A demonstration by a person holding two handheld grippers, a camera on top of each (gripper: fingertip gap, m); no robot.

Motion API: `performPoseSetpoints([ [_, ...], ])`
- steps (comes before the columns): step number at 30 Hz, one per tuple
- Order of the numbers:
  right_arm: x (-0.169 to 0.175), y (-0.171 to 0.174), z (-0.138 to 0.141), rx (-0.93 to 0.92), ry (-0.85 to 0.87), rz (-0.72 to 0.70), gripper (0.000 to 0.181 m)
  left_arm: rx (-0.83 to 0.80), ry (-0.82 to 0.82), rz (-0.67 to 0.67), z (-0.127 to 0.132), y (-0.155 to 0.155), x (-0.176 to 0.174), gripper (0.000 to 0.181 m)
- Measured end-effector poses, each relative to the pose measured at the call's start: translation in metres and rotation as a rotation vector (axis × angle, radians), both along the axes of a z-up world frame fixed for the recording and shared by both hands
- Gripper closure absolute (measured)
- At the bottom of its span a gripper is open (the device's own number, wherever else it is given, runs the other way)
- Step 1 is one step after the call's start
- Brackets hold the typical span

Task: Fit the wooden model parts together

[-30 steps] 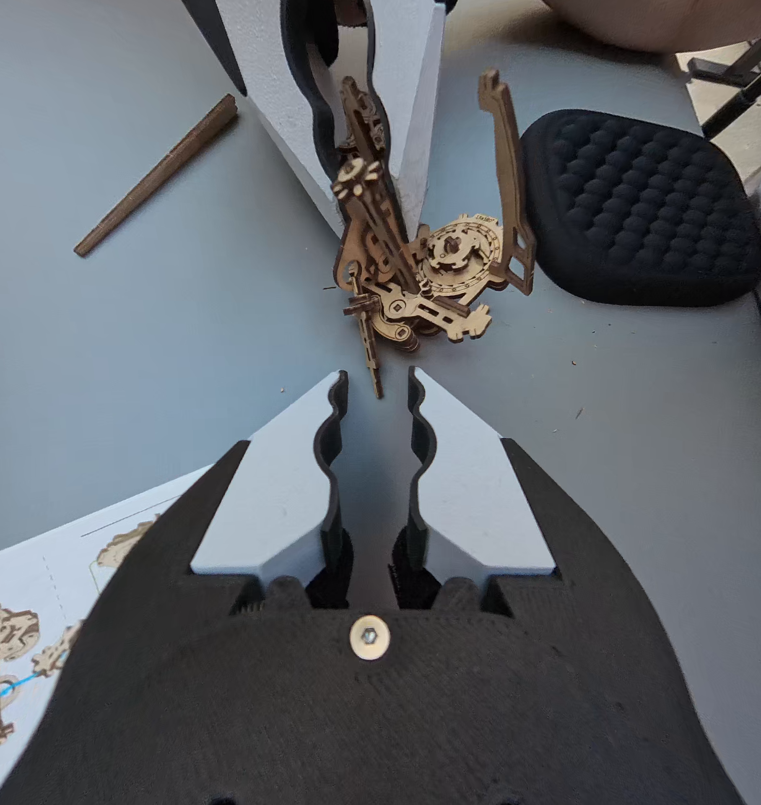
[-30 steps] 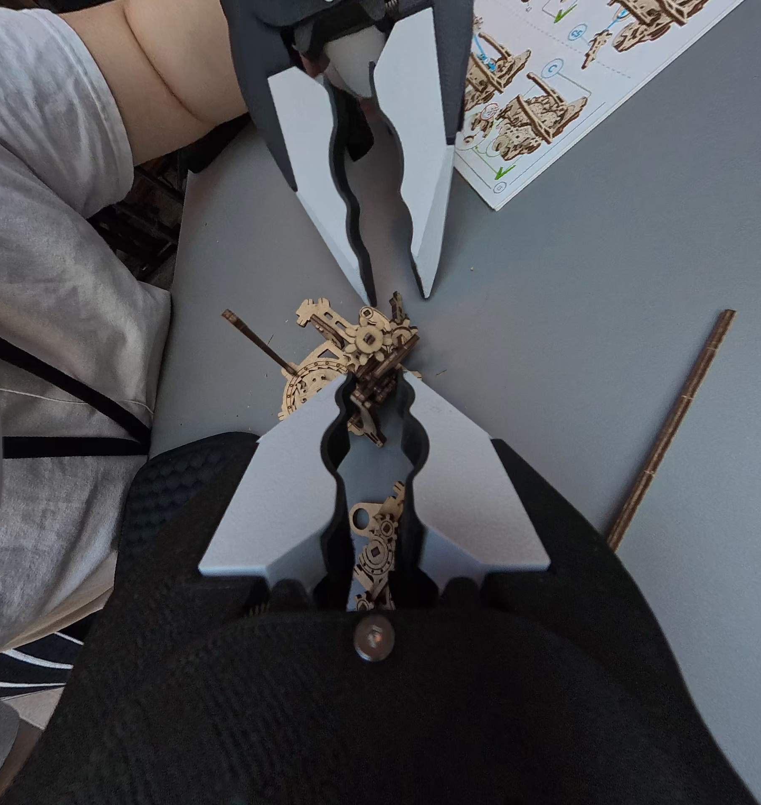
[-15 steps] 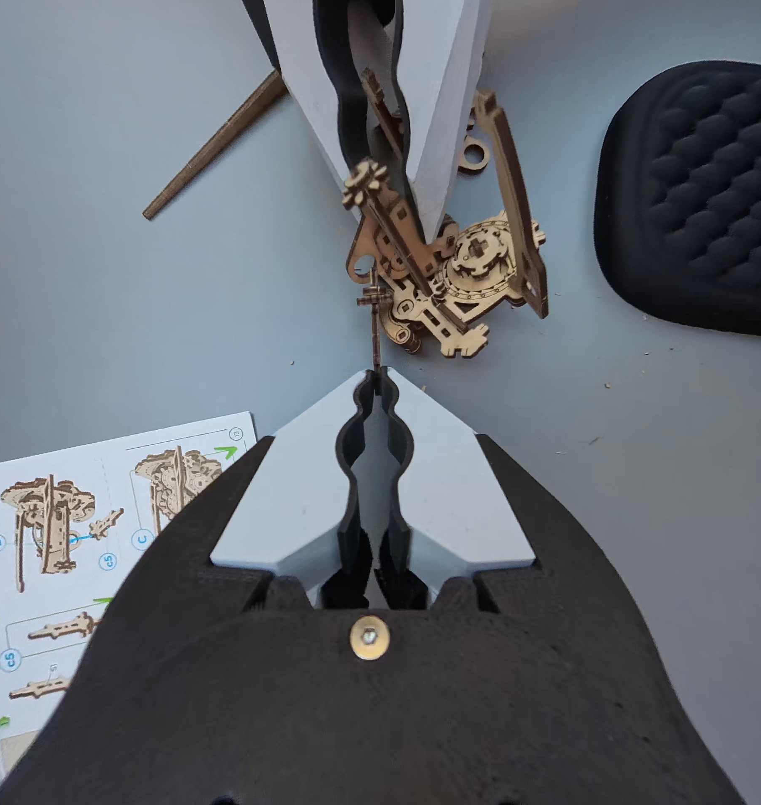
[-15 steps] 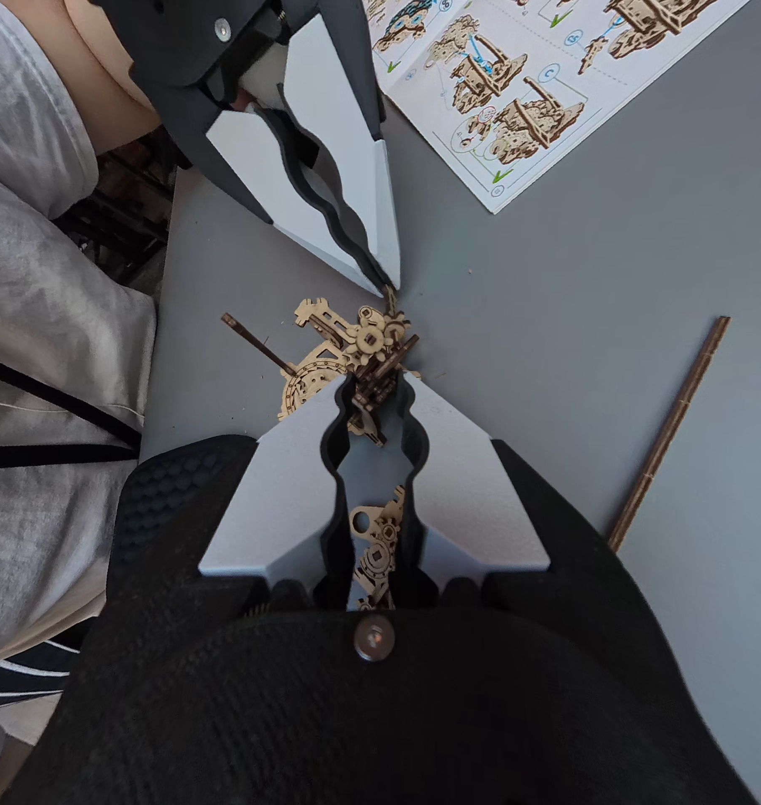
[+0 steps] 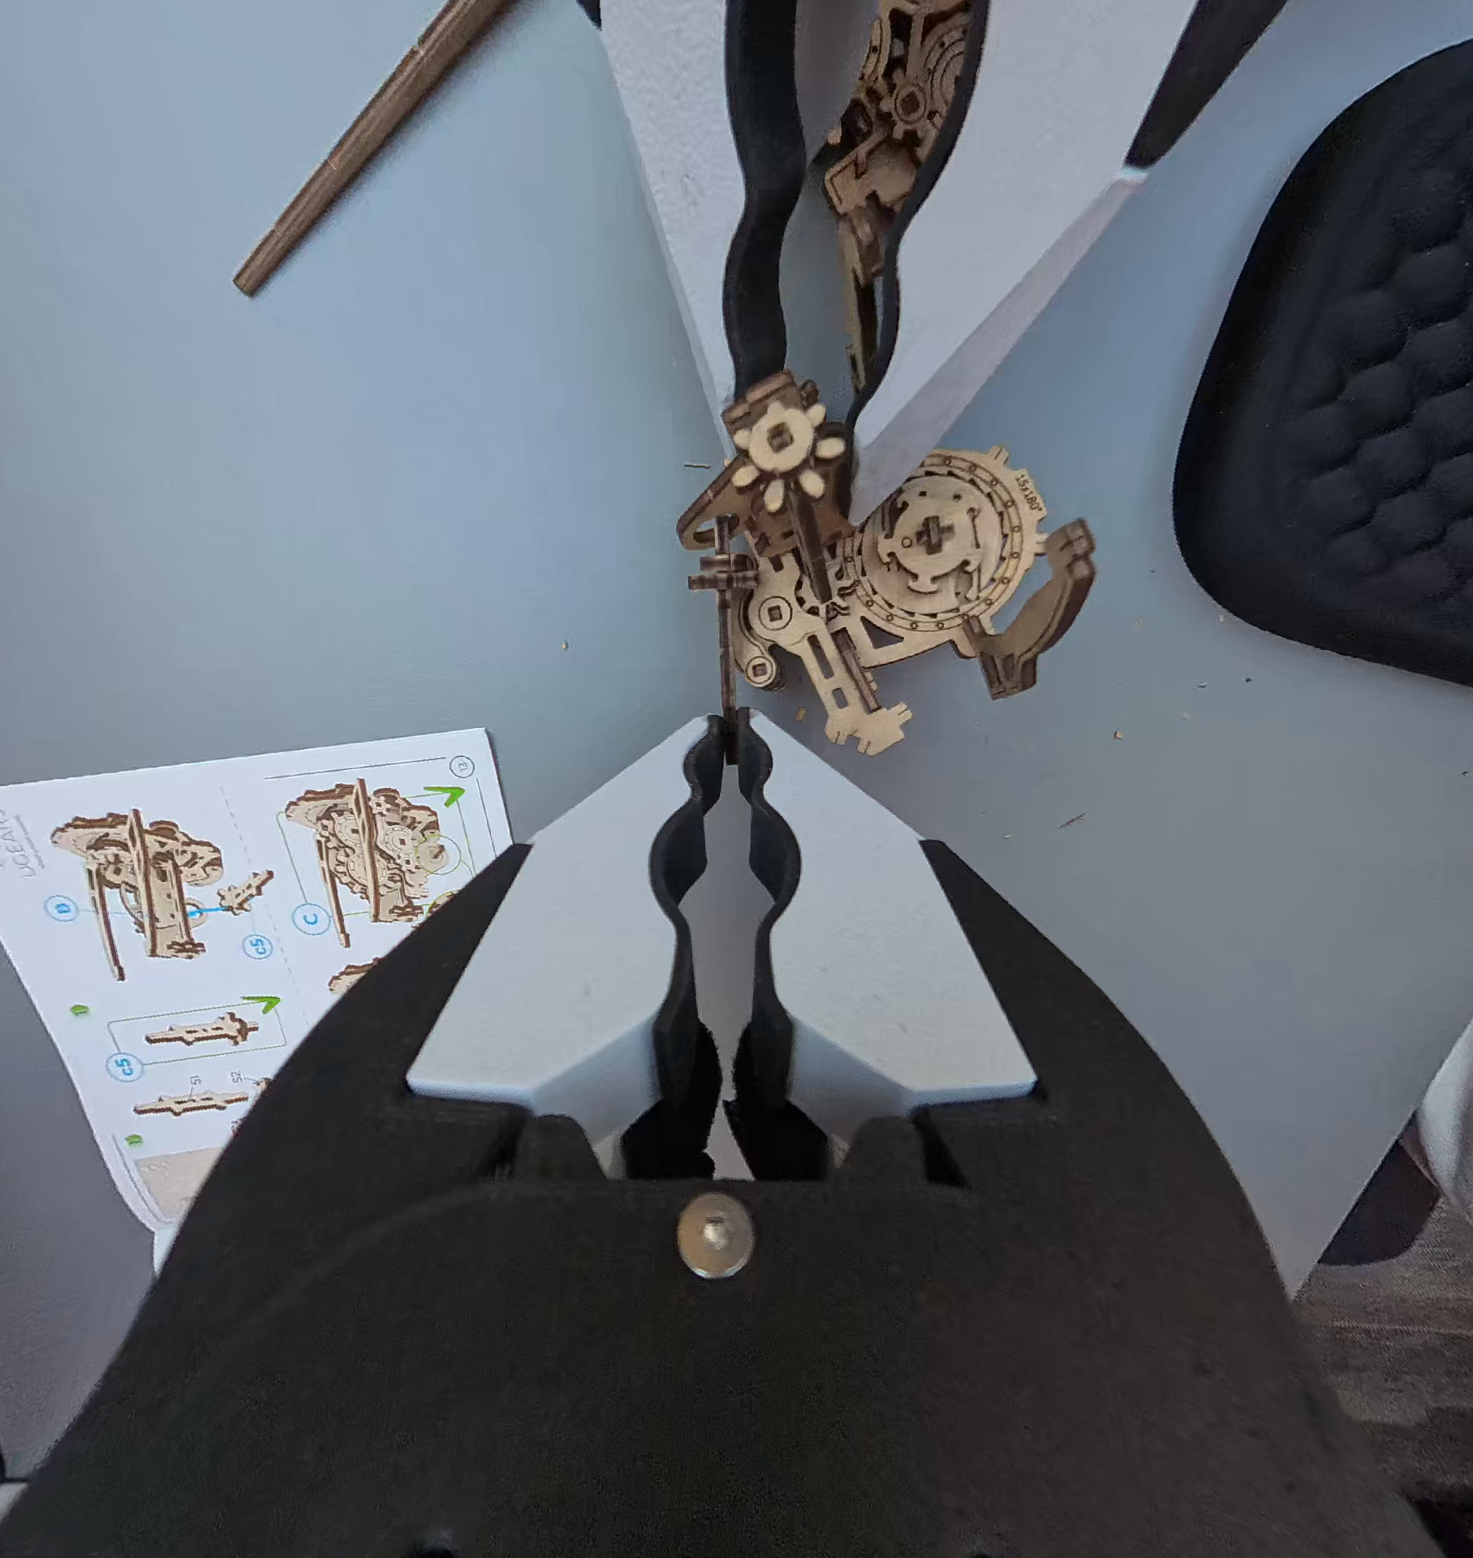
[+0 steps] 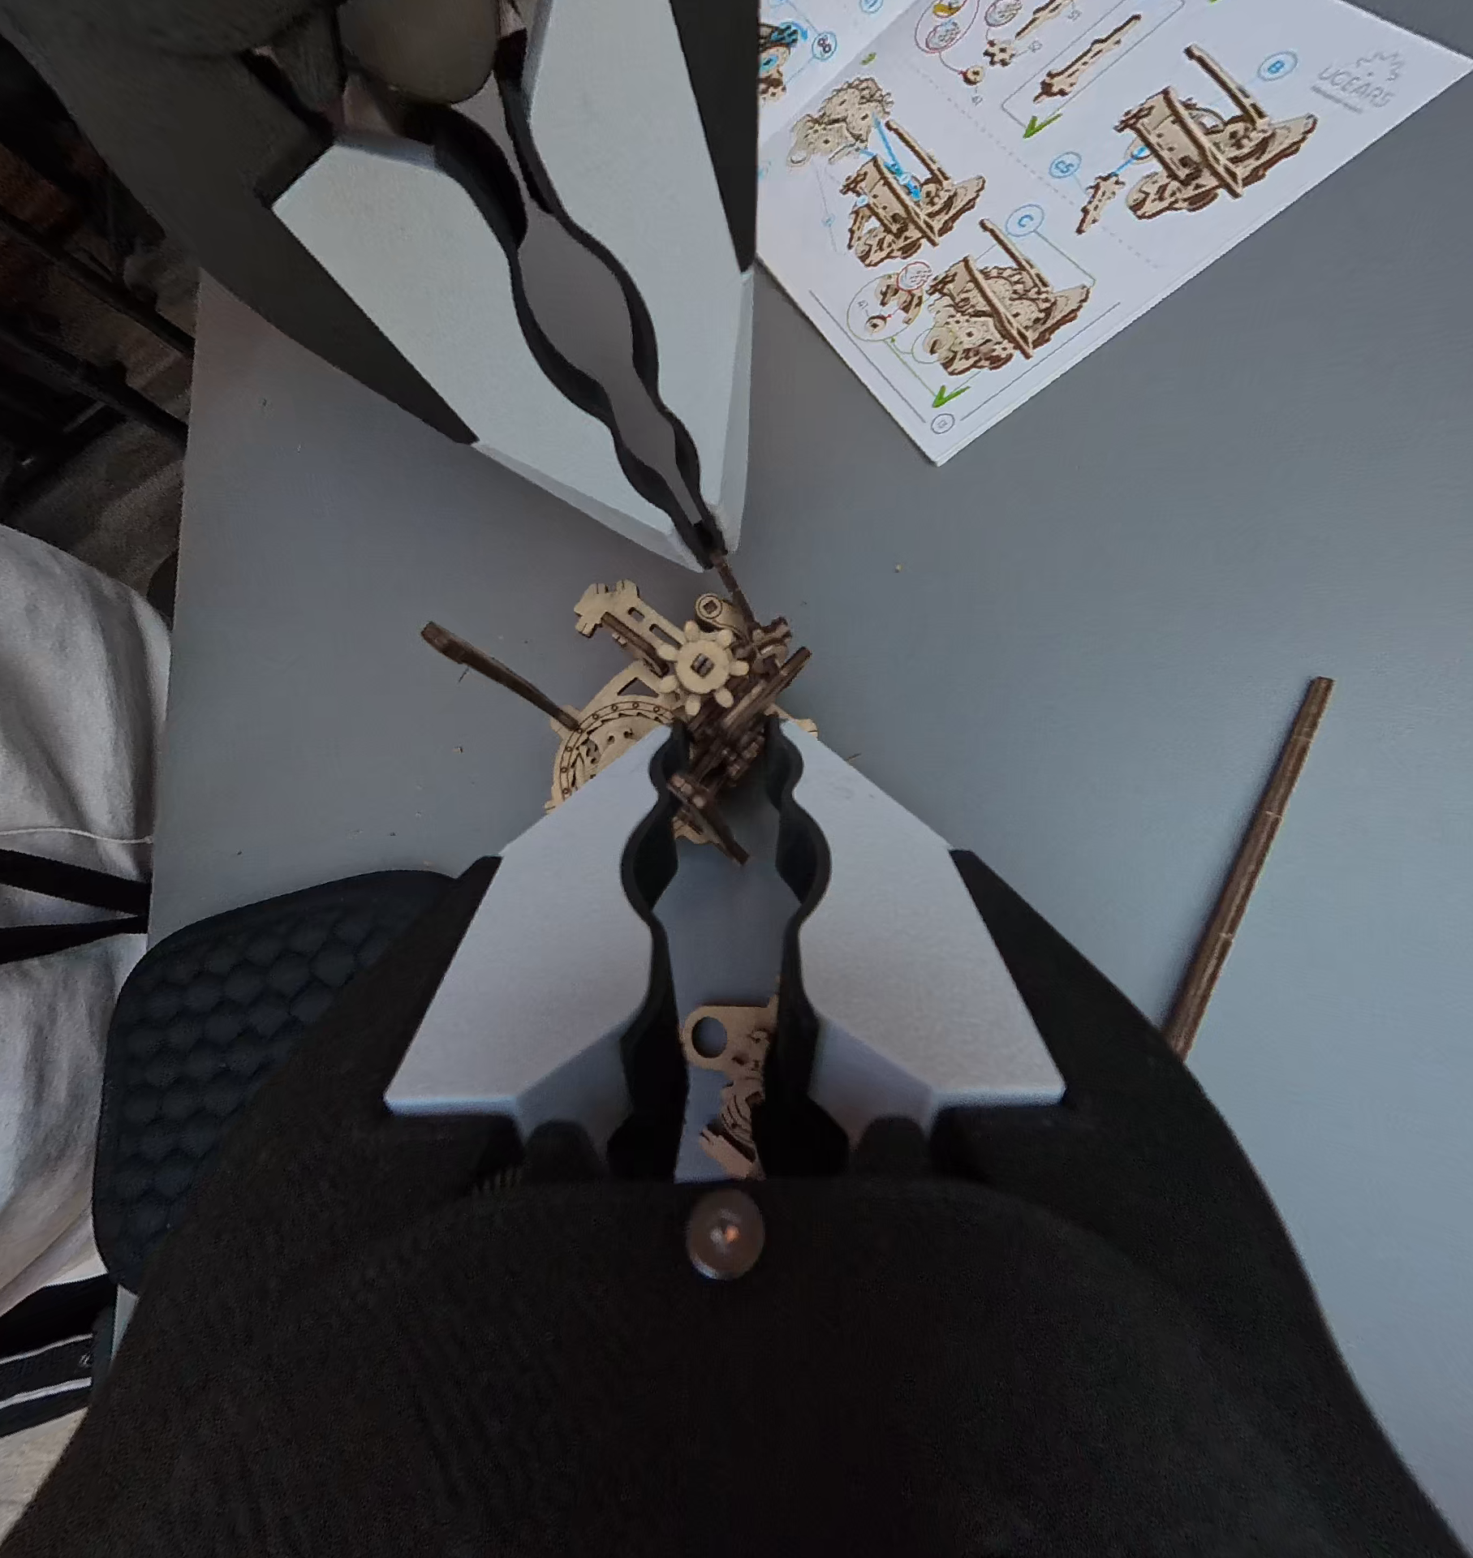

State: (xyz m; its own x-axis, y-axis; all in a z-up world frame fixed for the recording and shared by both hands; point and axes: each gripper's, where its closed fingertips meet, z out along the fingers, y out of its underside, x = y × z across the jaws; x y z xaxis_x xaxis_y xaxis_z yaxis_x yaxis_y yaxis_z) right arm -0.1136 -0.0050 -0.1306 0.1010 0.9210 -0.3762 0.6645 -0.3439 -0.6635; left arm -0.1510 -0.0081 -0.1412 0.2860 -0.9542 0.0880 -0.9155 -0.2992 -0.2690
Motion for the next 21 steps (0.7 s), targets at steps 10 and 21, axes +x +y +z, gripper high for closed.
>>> performPoseSetpoints([
  [10,0.0011,-0.0025,0.0041,0.048,-0.015,-0.008,0.165,0.101,0.057,0.023,0.0051,0.0004,0.0032,0.180],
  [21,-0.0023,-0.0055,0.0071,0.085,-0.018,-0.008,0.165,0.086,0.081,0.076,0.0098,-0.0036,0.0001,0.180],
])
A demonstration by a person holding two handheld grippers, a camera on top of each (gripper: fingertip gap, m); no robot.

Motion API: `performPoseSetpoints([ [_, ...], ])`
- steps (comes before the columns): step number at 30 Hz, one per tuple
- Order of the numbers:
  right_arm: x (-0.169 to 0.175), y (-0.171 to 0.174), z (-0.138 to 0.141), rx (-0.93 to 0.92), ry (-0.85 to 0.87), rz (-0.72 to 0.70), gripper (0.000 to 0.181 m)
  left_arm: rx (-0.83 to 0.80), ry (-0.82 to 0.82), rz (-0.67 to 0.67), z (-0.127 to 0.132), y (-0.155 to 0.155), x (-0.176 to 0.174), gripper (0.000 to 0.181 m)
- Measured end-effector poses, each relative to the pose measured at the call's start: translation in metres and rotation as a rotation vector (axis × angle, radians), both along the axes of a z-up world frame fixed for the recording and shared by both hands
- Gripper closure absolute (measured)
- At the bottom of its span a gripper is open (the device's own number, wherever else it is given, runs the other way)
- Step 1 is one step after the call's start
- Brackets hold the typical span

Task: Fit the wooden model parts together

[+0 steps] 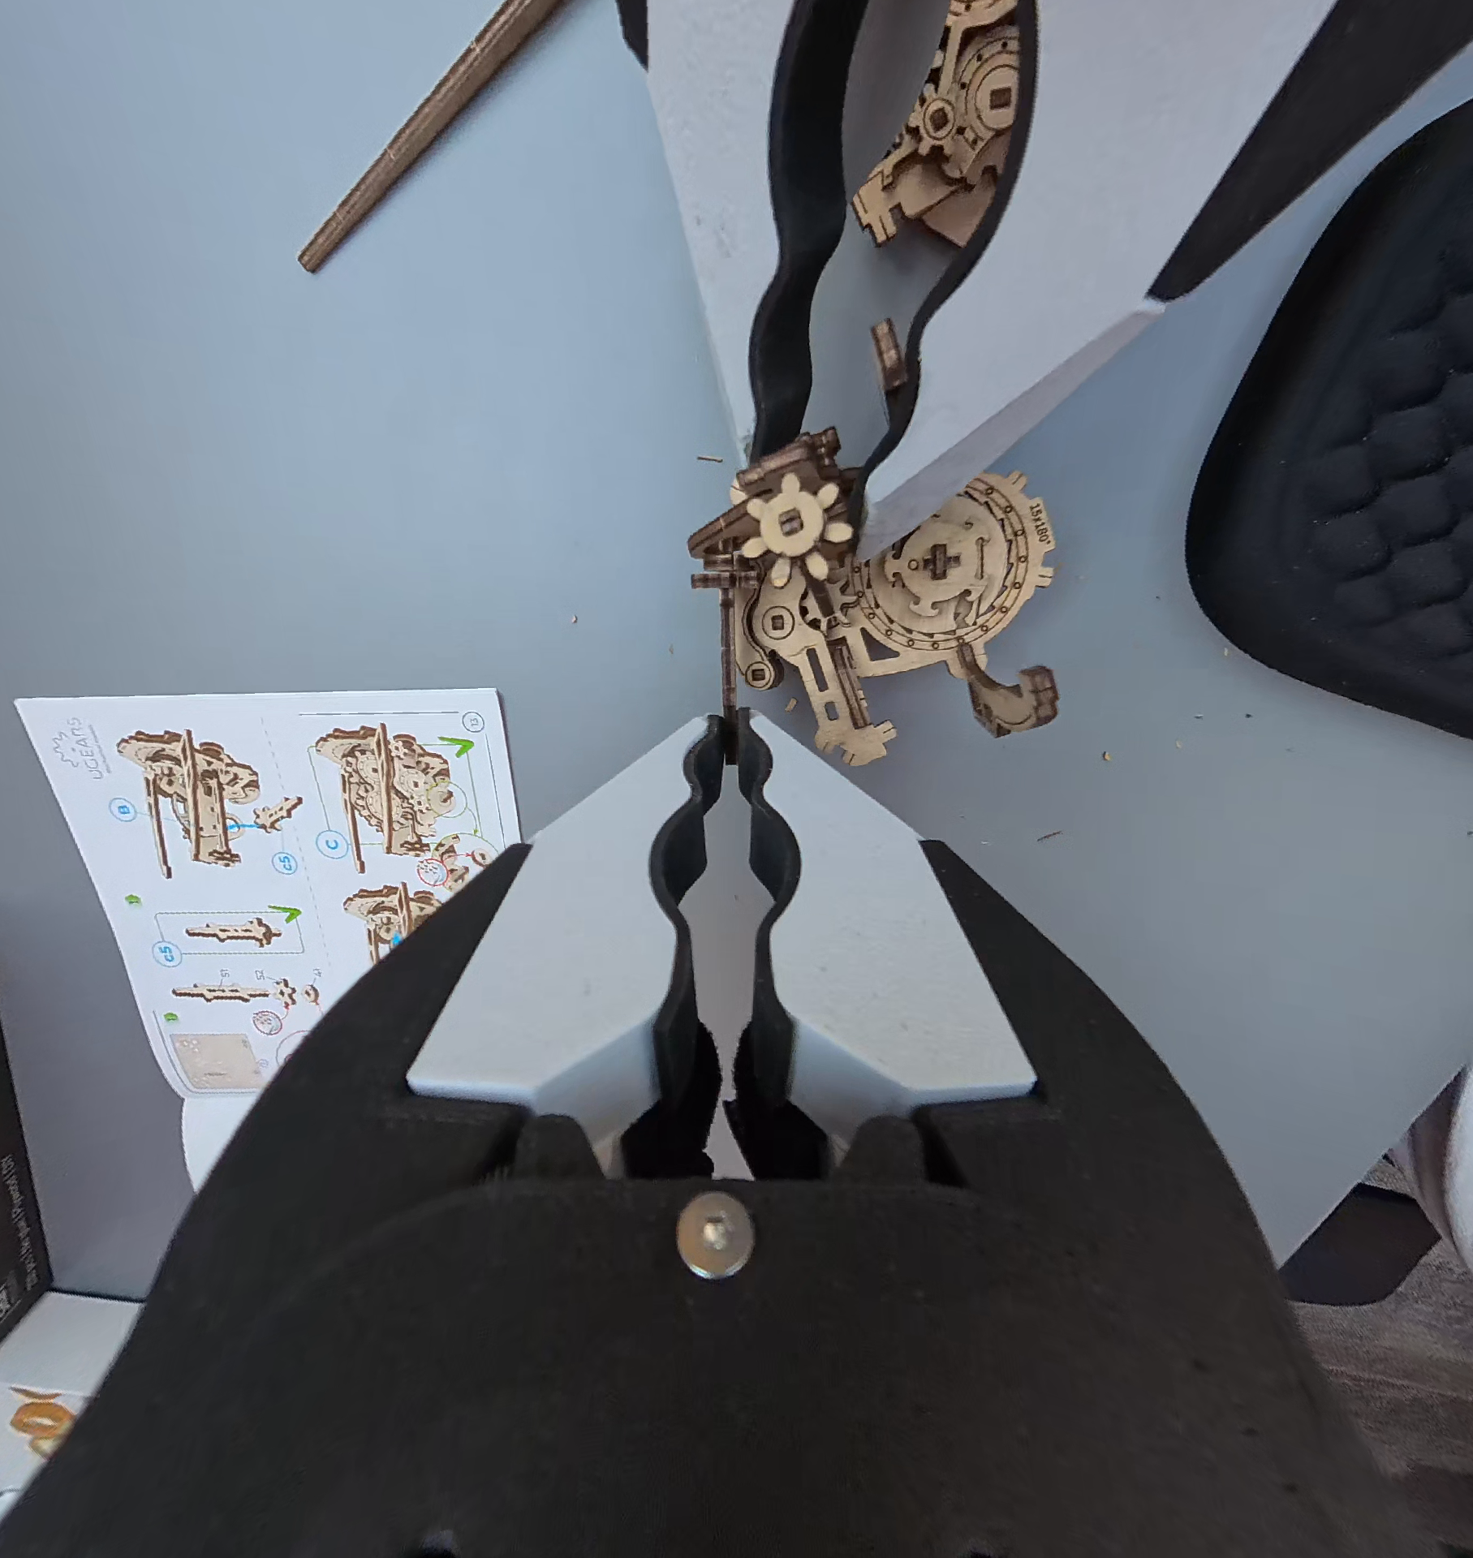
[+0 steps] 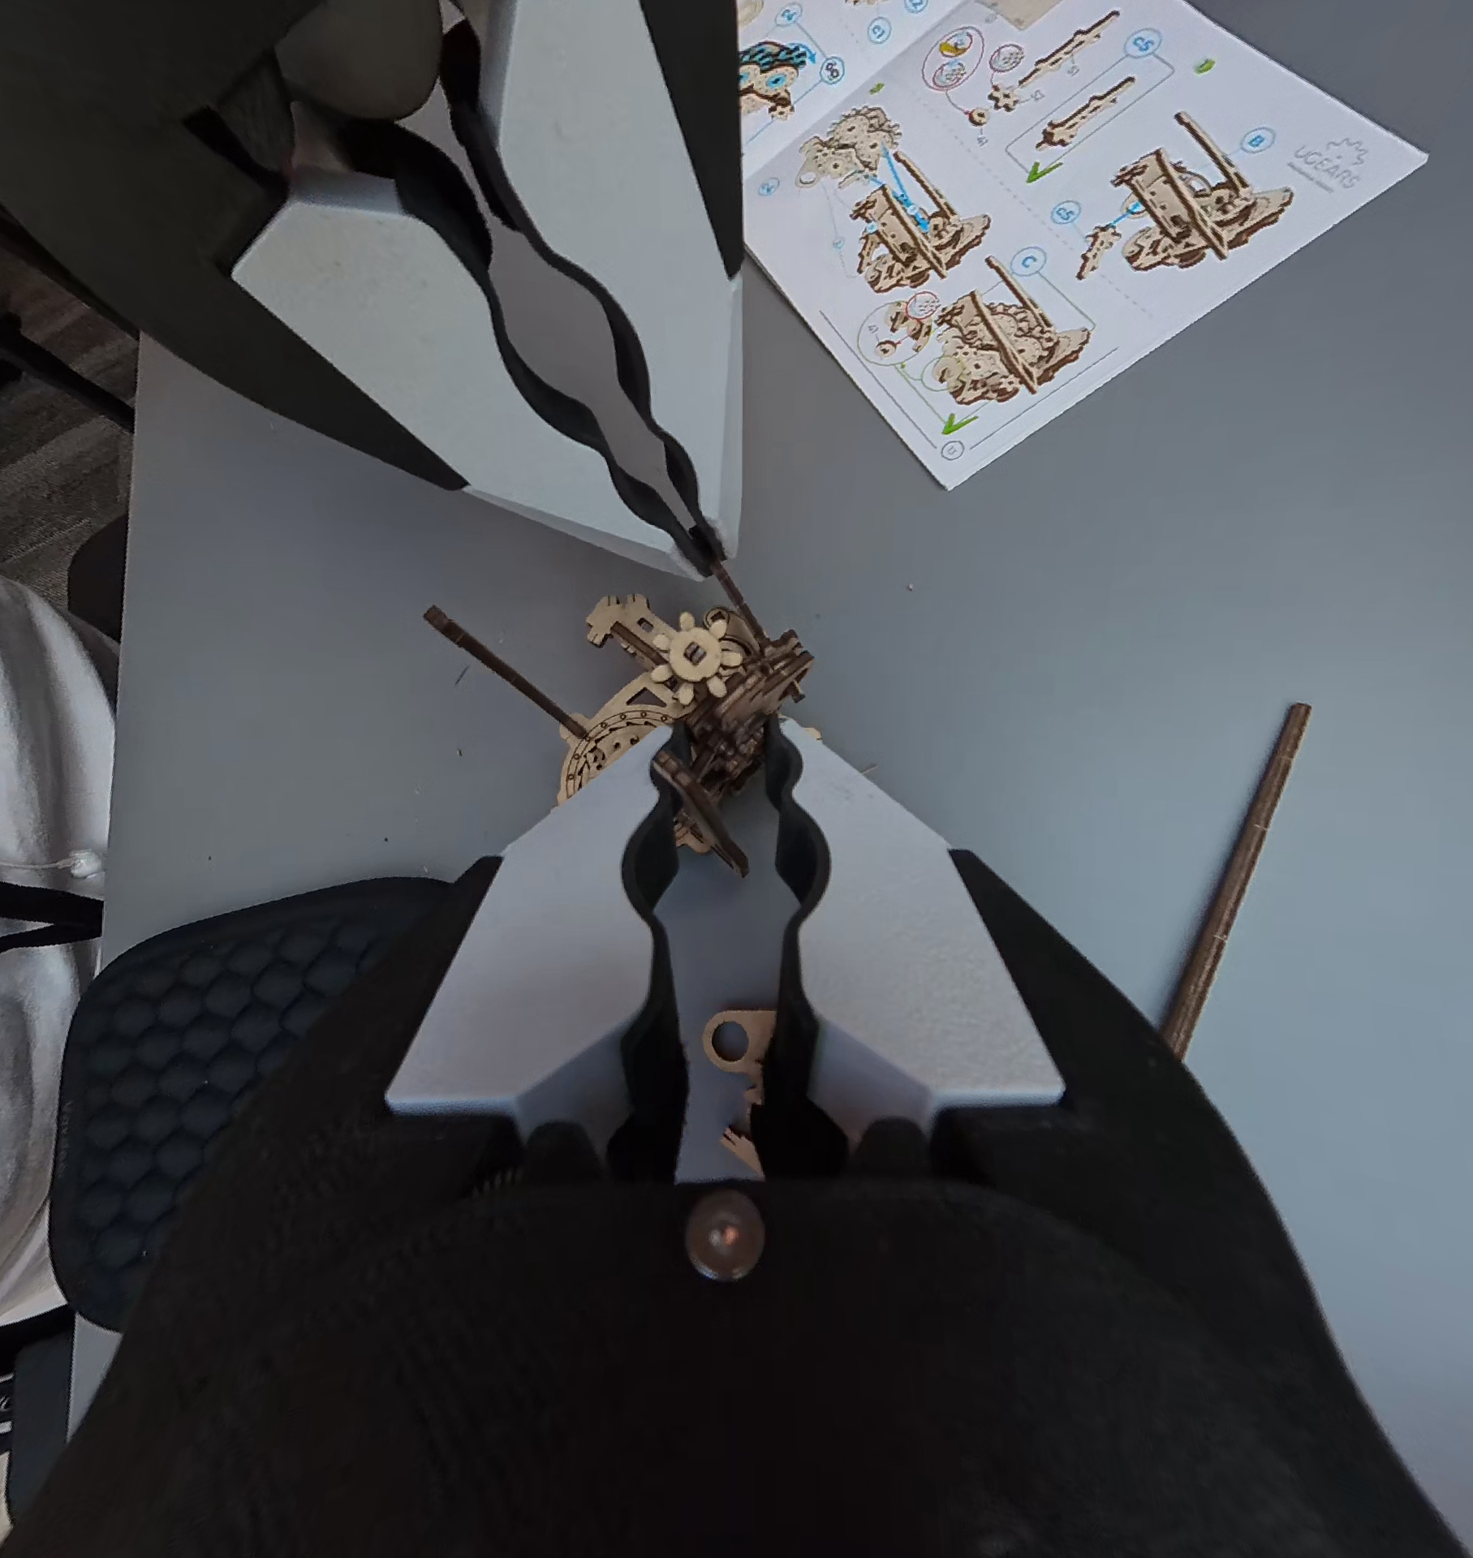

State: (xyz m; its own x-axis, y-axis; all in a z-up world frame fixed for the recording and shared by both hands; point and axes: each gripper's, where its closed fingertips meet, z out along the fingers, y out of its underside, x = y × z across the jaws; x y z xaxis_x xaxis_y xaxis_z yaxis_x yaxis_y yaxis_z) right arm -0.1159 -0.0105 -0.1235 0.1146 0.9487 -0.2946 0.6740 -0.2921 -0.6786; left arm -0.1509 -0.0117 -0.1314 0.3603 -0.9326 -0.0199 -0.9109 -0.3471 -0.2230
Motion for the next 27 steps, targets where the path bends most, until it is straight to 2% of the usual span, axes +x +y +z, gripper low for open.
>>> performPoseSetpoints([
  [4,-0.0021,-0.0004,0.0017,0.026,0.009,-0.009,0.165,-0.010,0.008,0.038,0.0031,-0.0011,-0.0010,0.180],
  [11,-0.0030,0.0003,0.0033,0.060,0.012,-0.020,0.165,0.053,0.046,0.027,0.0047,0.0001,-0.0017,0.180],
  [20,-0.0033,-0.0008,0.0060,0.063,0.023,-0.026,0.165,0.033,0.045,0.045,0.0073,-0.0017,-0.0017,0.180],
  [24,-0.0049,-0.0008,0.0053,0.067,0.034,-0.028,0.165,-0.007,0.046,0.066,0.0082,-0.0034,-0.0021,0.180],
  [27,-0.0056,-0.0032,0.0017,0.069,0.037,-0.011,0.165,-0.102,0.042,0.099,0.0080,-0.0086,-0.0014,0.180],
])
